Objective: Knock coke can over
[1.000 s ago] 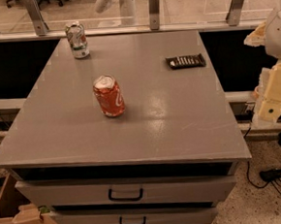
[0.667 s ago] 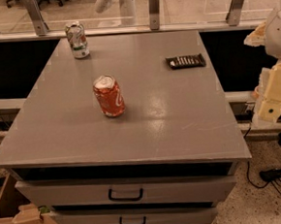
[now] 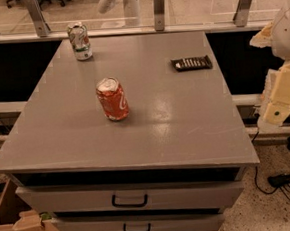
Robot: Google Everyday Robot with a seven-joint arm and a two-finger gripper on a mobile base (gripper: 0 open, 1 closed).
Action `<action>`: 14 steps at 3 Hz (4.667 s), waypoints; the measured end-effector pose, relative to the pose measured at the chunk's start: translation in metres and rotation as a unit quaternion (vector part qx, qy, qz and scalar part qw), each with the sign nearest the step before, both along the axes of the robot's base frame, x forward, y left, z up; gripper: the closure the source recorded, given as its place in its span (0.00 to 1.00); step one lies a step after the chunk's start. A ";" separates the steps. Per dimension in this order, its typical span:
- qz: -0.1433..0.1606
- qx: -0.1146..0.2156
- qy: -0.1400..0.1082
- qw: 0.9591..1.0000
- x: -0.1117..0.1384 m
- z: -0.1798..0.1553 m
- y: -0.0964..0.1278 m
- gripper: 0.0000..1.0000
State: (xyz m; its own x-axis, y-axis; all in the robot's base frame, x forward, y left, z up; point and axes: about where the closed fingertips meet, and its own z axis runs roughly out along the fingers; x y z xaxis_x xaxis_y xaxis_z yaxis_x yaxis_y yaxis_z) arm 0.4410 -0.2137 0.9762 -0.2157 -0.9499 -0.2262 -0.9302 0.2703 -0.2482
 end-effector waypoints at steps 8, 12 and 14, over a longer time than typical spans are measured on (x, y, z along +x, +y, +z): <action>0.084 0.422 -0.061 0.900 0.148 -0.115 0.251 0.00; 0.053 0.527 -0.082 0.844 0.224 -0.044 0.315 0.00; 0.024 0.494 -0.107 0.863 0.221 -0.046 0.262 0.00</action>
Offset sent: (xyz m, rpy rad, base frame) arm 0.0859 0.2748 -0.0313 0.5044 -0.0992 0.5129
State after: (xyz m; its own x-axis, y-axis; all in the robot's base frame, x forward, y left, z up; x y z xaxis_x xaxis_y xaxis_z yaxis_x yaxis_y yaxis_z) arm 0.6616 0.0481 0.9297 -0.0339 -0.2782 -0.9599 -0.9075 0.4110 -0.0870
